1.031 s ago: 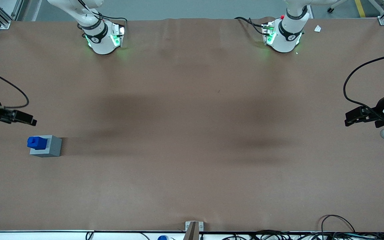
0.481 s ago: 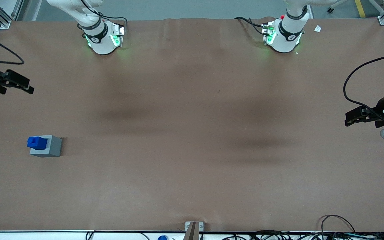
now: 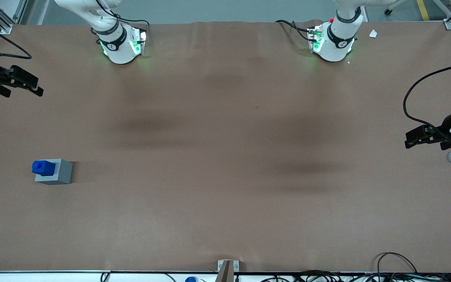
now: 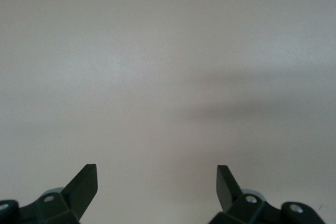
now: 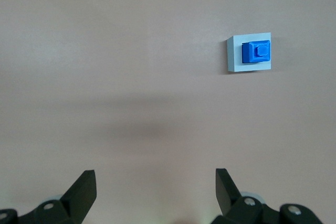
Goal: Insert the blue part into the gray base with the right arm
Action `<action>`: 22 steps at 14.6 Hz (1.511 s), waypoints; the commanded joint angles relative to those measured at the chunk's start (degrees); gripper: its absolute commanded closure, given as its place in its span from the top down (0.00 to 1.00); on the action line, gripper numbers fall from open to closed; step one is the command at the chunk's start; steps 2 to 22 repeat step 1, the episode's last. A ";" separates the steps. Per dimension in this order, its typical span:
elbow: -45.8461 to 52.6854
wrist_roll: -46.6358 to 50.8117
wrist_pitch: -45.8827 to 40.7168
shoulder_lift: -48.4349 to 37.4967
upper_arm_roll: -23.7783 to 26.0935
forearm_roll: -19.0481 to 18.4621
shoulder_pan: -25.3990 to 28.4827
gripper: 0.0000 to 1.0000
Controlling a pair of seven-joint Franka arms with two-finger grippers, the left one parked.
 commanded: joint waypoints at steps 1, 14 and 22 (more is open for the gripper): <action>-0.79 0.28 -0.52 -1.24 -0.15 -0.68 0.15 1.00; -0.79 0.28 -0.52 -1.24 -0.15 -0.68 0.15 1.00; -0.79 0.28 -0.52 -1.24 -0.15 -0.68 0.15 1.00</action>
